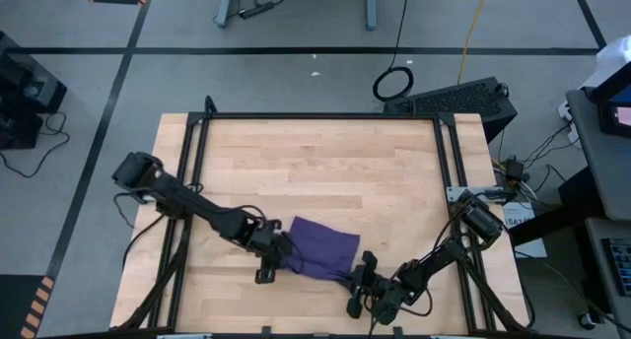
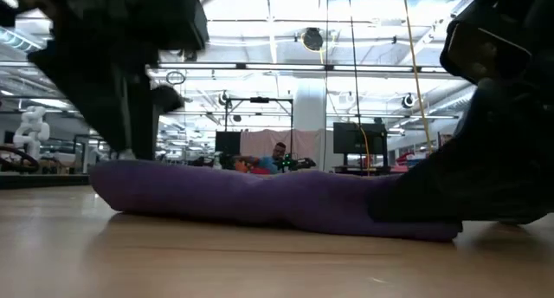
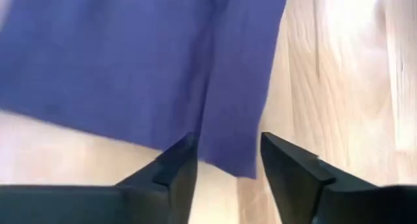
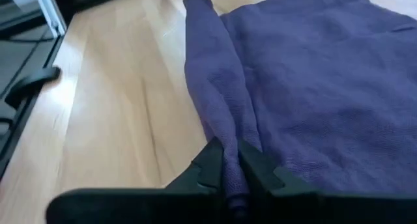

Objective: Roll towel
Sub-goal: Roll the purple towel

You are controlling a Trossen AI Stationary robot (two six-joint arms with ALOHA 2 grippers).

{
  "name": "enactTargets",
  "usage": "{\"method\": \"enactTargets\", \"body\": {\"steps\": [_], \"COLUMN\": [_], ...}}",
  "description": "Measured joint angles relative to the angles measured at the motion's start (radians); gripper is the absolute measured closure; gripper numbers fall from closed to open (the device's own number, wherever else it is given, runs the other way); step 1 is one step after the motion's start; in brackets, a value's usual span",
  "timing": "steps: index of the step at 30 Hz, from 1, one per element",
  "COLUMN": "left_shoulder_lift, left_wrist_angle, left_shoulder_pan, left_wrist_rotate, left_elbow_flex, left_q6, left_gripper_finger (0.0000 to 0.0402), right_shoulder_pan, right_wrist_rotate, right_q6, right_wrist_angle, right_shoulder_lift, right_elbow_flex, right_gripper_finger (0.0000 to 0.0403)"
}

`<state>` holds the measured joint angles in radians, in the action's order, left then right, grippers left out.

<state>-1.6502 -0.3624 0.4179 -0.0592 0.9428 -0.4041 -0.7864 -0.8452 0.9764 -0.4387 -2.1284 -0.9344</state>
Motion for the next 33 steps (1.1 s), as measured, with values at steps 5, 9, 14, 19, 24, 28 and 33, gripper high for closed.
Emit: {"method": "enactTargets", "body": {"steps": [5,9,14,19,24,28,33], "left_shoulder_lift": [0.073,0.031,-0.088,-0.175,-0.213,-0.221,-0.221], "left_wrist_angle": [0.074,0.193,0.245,0.241,0.225,0.199,0.19], "left_shoulder_pan": [0.105,0.226,0.303,0.316,0.299,0.28,0.243], "left_wrist_rotate": [0.275,0.471,0.678,0.723,0.746,0.747,0.664], "left_elbow_flex": [0.0,0.0,0.0,0.0,0.0,0.0,0.0], "left_q6": [0.078,0.222,0.29,0.314,0.314,0.316,0.332], "left_gripper_finger": [0.0187,0.0163,0.0157,0.0182,0.0221,0.0232,0.0239], "right_shoulder_pan": [0.002,0.004,0.016,0.015,0.015,0.015,0.015], "right_wrist_rotate": [-0.001,0.008,0.014,0.014,0.017,0.029,0.037], "right_q6": [0.044,0.102,0.171,0.173,0.189,0.209,0.218], "right_wrist_angle": [-0.012,-0.008,-0.014,-0.029,-0.042,-0.059,-0.074], "right_shoulder_lift": [0.011,0.034,0.043,0.044,0.044,0.045,0.045], "right_elbow_flex": [0.002,0.004,0.004,0.004,0.004,0.003,0.003], "right_gripper_finger": [0.0397,0.0395,0.0393,0.0393,0.0392,0.0392,0.0392]}}
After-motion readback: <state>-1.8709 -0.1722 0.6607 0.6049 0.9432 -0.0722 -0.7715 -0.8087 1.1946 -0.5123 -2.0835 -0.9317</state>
